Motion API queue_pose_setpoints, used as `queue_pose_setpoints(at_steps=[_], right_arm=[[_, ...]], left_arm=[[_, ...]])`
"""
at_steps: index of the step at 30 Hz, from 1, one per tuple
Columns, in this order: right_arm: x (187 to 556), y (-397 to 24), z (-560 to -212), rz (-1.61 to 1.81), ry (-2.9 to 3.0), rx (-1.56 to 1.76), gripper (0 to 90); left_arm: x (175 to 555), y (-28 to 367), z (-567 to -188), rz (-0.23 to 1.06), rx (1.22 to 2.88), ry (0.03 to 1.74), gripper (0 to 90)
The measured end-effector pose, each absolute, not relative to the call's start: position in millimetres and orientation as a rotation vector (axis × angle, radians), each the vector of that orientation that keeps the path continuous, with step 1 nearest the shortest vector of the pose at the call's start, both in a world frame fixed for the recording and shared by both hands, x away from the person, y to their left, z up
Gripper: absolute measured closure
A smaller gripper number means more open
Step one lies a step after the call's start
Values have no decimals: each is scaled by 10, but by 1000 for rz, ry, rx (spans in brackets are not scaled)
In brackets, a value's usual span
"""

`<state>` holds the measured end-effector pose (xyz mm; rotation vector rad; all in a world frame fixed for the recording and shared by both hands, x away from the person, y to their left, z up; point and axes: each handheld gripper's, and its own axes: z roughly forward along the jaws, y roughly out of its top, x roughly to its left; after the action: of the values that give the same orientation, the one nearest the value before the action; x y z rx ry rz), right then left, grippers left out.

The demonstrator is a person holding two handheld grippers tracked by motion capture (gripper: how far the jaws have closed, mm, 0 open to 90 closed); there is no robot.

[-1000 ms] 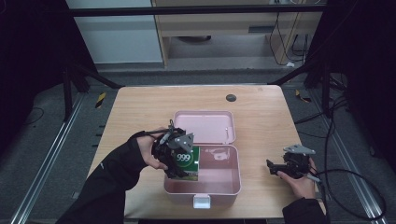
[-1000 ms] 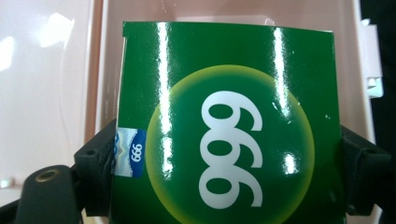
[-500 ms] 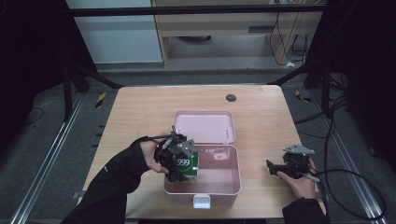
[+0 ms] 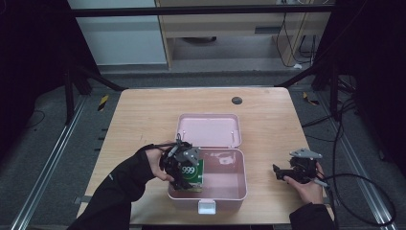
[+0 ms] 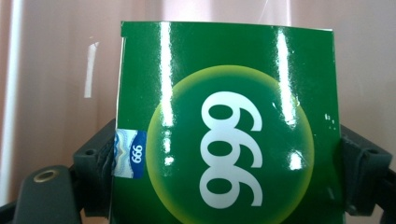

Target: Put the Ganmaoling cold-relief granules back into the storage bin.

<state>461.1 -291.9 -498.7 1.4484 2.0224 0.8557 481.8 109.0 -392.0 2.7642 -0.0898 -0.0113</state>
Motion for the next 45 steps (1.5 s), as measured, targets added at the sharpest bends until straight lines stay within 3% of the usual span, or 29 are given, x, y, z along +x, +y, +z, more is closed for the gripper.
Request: queue_pose_setpoints(at_steps=[13,22,35,45], right_arm=[[4613,-2917,-4990,854,2024,1448,15],[4611,-2921,-4986,854,2020,1455,14],[4611,-2922,-4988,846,2018,1458,14],[4608,-2917,-4992,847,2012,1458,14]], left_arm=[[4803,1097,-3976,4,2792,-101,122],[4778,1218,-3684,49,2663,-64,133],[4669,1791,-3315,149,2481,55,176],[4612,2293,-3581,171,2458,216,177]])
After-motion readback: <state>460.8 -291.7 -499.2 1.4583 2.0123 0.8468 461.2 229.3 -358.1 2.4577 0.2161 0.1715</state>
